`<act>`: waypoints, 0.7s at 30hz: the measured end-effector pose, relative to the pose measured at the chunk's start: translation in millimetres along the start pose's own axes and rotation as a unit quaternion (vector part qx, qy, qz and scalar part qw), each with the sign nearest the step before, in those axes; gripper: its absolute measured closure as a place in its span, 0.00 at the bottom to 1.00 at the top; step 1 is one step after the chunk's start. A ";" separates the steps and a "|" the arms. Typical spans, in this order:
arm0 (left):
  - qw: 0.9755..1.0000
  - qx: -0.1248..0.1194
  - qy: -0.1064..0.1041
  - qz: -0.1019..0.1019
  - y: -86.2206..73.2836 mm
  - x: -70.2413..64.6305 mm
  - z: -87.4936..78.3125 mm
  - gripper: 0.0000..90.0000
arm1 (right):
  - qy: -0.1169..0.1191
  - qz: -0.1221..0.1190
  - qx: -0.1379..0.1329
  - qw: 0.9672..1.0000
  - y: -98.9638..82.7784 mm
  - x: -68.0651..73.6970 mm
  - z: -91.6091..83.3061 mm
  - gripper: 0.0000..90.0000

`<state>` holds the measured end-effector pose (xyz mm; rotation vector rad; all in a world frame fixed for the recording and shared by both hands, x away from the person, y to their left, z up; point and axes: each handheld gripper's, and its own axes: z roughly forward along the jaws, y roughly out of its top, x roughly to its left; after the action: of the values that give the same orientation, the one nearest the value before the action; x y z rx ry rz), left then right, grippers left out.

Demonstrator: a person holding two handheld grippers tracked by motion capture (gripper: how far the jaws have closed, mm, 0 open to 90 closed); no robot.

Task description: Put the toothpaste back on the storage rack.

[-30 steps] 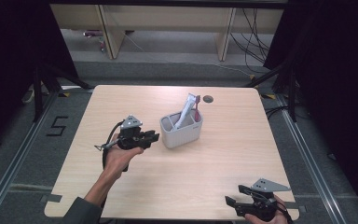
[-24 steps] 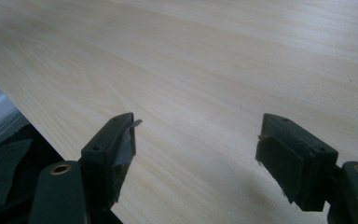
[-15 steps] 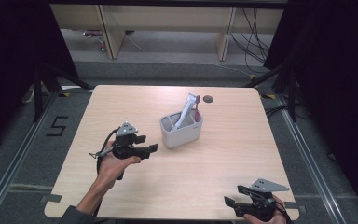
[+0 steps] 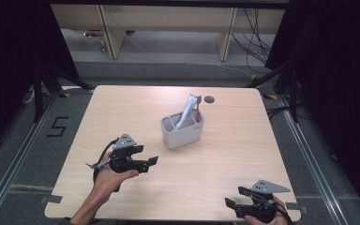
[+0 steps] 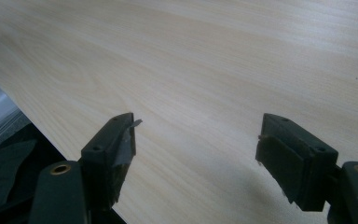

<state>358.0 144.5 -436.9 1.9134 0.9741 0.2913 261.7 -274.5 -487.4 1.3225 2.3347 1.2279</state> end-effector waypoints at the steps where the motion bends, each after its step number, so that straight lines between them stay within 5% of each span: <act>1: 1.000 -0.002 -0.001 0.000 -2.8 -1.5 -0.1 0.28 | 0.000 0.000 0.000 1.000 -0.1 0.1 0.1 0.31; 9: 1.000 0.016 0.000 0.023 -24.2 -10.2 -2.1 0.23 | 0.000 -0.001 0.003 1.000 -0.3 0.6 0.1 0.31; 13: 0.999 0.026 -0.002 0.033 -33.2 -12.6 -2.8 0.21 | 0.007 0.017 0.013 1.000 -0.4 3.9 0.9 0.31; 21: 0.999 0.034 -0.016 0.032 -52.9 -16.5 -9.0 0.17 | 0.010 0.014 0.009 1.000 -0.4 3.9 1.2 0.31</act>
<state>315.2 151.2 -472.7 2.0075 0.9128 0.2661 259.8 -270.8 -487.5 1.3586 2.3538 1.2360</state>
